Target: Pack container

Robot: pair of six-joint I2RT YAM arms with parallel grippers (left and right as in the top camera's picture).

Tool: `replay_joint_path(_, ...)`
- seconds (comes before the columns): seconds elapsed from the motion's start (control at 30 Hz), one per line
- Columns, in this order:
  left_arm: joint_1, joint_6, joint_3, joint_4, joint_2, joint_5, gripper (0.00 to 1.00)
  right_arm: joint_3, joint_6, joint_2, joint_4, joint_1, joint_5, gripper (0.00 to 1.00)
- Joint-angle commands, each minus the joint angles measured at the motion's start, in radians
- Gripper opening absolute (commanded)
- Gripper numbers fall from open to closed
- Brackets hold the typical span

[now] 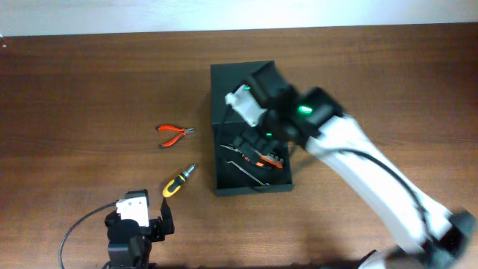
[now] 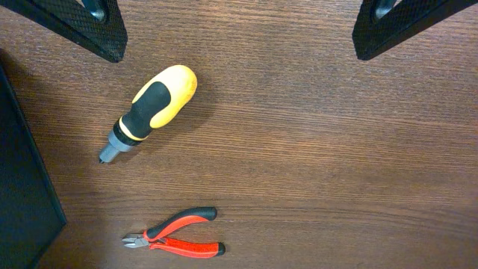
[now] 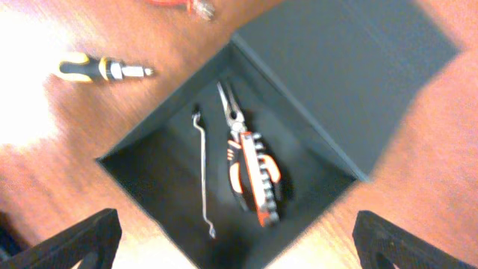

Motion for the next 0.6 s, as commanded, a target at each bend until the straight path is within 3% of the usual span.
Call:
replay_joint_path(0.0, 0.006, 0.016, -0.005, 0.0, -0.008, 0.007, 0.99, 0.009, 0.035, -0.1, -0.024, -0.069, 0.006, 0.99)
replay_joint_path(0.17, 0.006, 0.016, -0.005, 0.0, -0.008, 0.007, 0.99, -0.079, 0.04, -0.276, -0.031, -0.2, 0.005, 0.99)
replay_joint_path(0.33, 0.006, 0.016, -0.005, 0.0, -0.008, 0.007, 0.99, -0.311, 0.078, -0.517, 0.019, -0.329, -0.003, 0.99)
replay_joint_path(0.57, 0.006, 0.016, -0.005, 0.0, -0.008, 0.007, 0.99, -0.649, 0.205, -0.885, 0.121, -0.364, -0.006, 0.99)
